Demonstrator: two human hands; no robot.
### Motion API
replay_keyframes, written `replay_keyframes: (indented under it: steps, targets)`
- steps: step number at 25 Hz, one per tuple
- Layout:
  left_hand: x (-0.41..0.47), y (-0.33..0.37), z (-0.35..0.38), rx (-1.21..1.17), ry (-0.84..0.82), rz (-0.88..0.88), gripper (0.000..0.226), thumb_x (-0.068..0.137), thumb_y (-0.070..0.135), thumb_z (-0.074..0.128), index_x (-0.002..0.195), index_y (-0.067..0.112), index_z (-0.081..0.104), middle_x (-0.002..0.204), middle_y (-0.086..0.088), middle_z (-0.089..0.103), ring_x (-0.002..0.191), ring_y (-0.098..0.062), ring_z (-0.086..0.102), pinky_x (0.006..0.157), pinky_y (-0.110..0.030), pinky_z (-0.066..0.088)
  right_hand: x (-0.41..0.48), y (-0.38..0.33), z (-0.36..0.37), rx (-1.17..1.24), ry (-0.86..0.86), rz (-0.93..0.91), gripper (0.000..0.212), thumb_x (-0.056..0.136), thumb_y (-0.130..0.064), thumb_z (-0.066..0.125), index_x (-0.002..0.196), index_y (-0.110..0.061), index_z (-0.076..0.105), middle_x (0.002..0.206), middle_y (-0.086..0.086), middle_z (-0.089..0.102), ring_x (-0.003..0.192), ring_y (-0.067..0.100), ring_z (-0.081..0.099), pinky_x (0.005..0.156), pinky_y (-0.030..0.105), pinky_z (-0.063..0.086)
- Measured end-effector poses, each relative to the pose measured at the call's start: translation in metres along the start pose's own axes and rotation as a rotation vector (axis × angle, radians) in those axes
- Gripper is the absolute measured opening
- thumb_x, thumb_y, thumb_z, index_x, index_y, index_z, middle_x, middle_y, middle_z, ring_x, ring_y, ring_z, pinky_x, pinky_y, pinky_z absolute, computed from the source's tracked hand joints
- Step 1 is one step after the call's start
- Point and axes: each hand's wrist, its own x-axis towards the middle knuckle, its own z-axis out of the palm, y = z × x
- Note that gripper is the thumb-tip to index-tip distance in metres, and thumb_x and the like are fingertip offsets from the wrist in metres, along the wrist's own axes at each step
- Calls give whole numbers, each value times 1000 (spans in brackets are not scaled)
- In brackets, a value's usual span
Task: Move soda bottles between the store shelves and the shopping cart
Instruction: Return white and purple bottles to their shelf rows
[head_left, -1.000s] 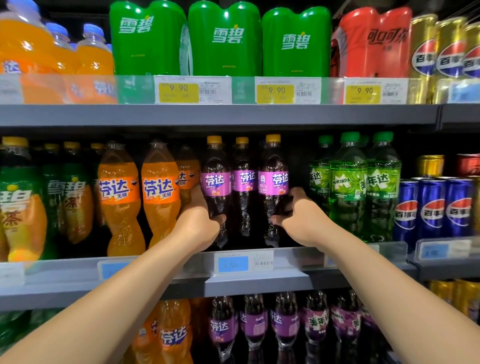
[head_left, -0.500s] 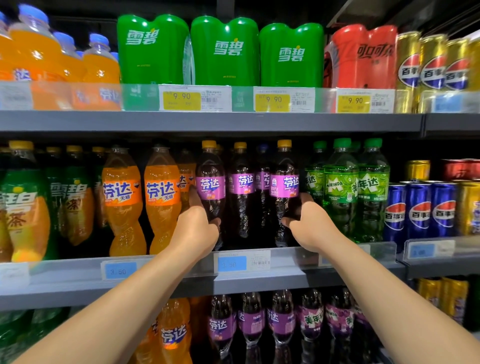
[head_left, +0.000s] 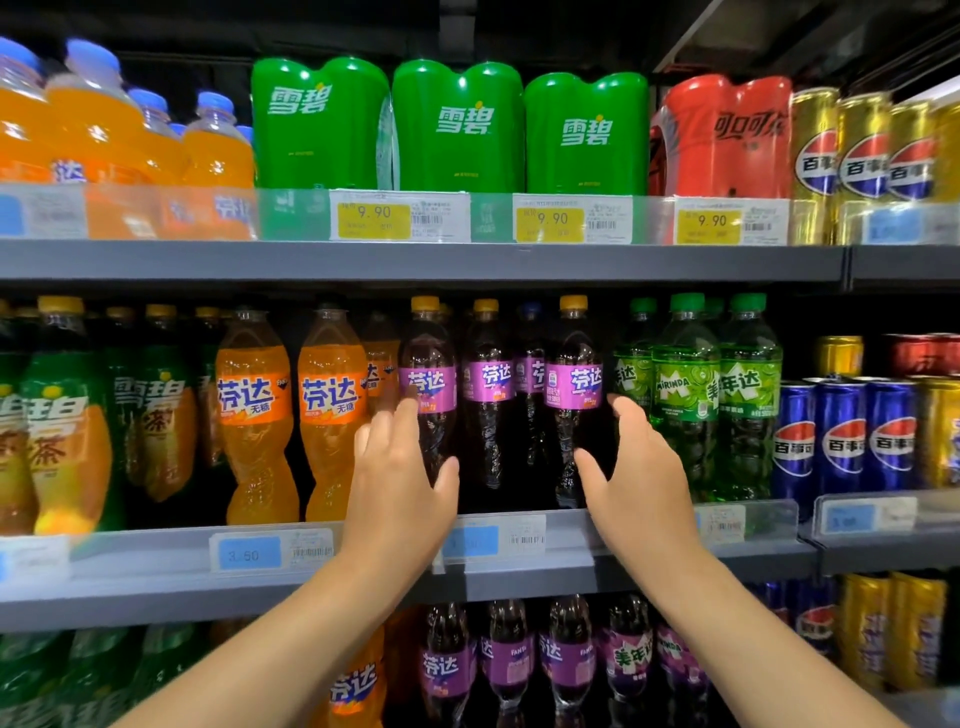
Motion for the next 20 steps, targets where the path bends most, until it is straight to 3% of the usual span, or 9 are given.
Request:
replay_keyframes:
  steps: [2, 4, 7, 11, 14, 20]
  targets:
    - [-4, -2, -2, -62, 81, 189, 48, 85, 15, 77, 128, 12, 57, 118, 3, 58, 114, -10, 46, 96, -20, 40, -3, -10, 3, 84, 132, -269, 50, 93, -12, 71, 140, -9, 54, 130, 4, 63, 124, 16, 56, 105, 11, 35]
    - [0, -6, -4, -164, 57, 323, 38, 85, 12, 76, 119, 14, 61, 111, 8, 59, 105, -5, 52, 89, -18, 48, 7, -25, 9, 259, 112, -373, 45, 90, -13, 74, 134, -12, 61, 126, -5, 65, 118, 5, 59, 103, 10, 41]
    - [11, -8, -4, -284, -3, 366, 40, 86, 15, 77, 122, 16, 60, 113, 10, 61, 106, -1, 58, 88, -11, 48, 36, -51, 24, 461, -2, -266, 51, 90, -21, 76, 137, -18, 59, 129, -14, 61, 116, -7, 56, 100, 8, 43]
    - [13, -15, -2, -352, -25, 417, 36, 85, 12, 77, 116, 19, 60, 104, 11, 61, 97, -7, 63, 79, -19, 55, 72, -71, 46, 480, -10, -188, 56, 89, -23, 77, 140, -20, 55, 137, 1, 60, 125, 11, 56, 104, 24, 45]
    - [7, -27, 0, -425, -87, 476, 35, 84, 11, 79, 113, 18, 61, 99, 12, 62, 88, -10, 66, 70, -24, 56, 84, -78, 61, 342, 54, -285, 47, 89, -20, 76, 133, -15, 60, 136, 5, 57, 125, 18, 55, 101, 18, 38]
    - [9, -29, 1, -560, -132, 345, 43, 80, 15, 83, 114, 25, 59, 97, 13, 63, 87, -16, 69, 68, -21, 57, 105, -79, 77, 307, 28, -113, 36, 92, -16, 71, 128, -17, 66, 140, 7, 55, 130, 22, 52, 99, 11, 26]
